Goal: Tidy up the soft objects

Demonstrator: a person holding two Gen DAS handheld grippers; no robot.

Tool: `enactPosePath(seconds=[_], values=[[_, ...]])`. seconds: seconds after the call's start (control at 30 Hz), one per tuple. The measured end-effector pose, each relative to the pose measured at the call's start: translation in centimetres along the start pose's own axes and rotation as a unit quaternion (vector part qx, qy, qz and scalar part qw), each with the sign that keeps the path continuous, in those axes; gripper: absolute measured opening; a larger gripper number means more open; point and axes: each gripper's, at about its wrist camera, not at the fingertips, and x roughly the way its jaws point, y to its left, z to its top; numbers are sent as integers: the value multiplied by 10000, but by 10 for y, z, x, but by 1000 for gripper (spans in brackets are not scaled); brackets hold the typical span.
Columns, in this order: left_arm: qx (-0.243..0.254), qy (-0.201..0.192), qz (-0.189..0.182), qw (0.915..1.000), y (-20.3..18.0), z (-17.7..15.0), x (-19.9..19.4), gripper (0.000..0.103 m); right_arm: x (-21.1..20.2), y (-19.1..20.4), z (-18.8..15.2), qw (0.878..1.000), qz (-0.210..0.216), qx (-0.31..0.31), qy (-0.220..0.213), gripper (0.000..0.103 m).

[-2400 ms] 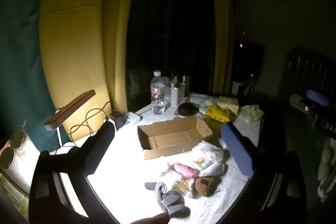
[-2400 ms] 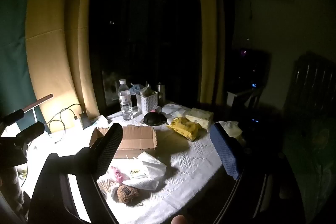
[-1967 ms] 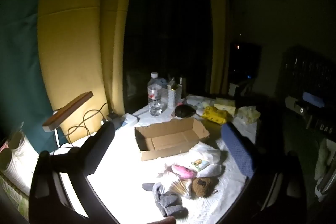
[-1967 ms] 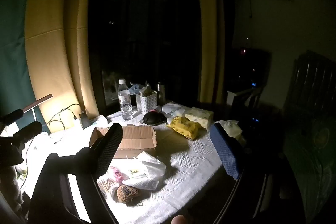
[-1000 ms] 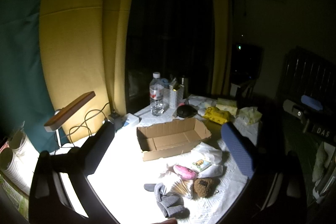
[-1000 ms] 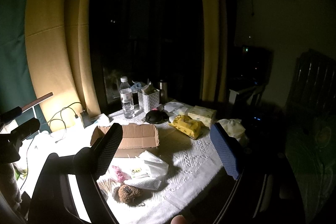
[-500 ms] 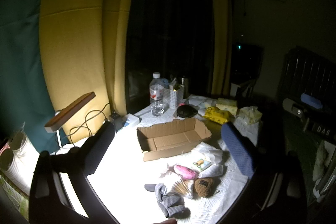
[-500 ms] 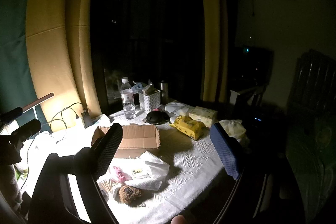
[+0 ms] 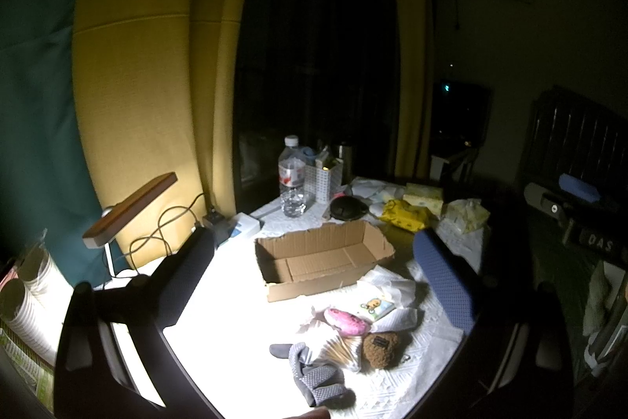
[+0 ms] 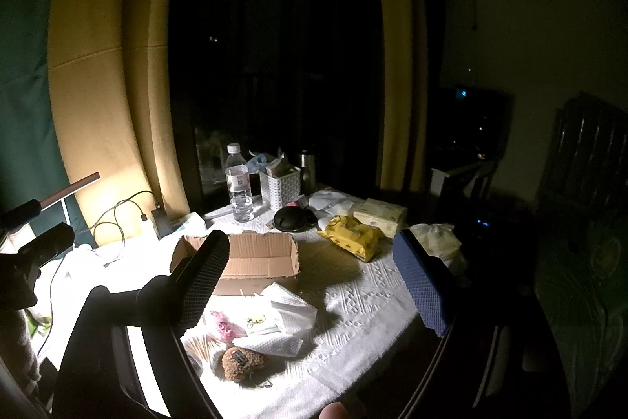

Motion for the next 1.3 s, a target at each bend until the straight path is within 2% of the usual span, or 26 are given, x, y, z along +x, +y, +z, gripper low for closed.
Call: enactPosePath(seconds=[0.83, 1.13, 1.3], values=[[74, 37, 52, 10000, 4, -1, 5, 102, 0, -4, -2, 10000, 44, -18, 42, 88], [247, 282, 137, 9992, -2, -13, 34, 102, 52, -8, -27, 9989, 215, -24, 408, 88], [274, 606, 268, 9974, -5, -29, 62, 102, 75, -15, -43, 9970, 383, -56, 668, 88]])
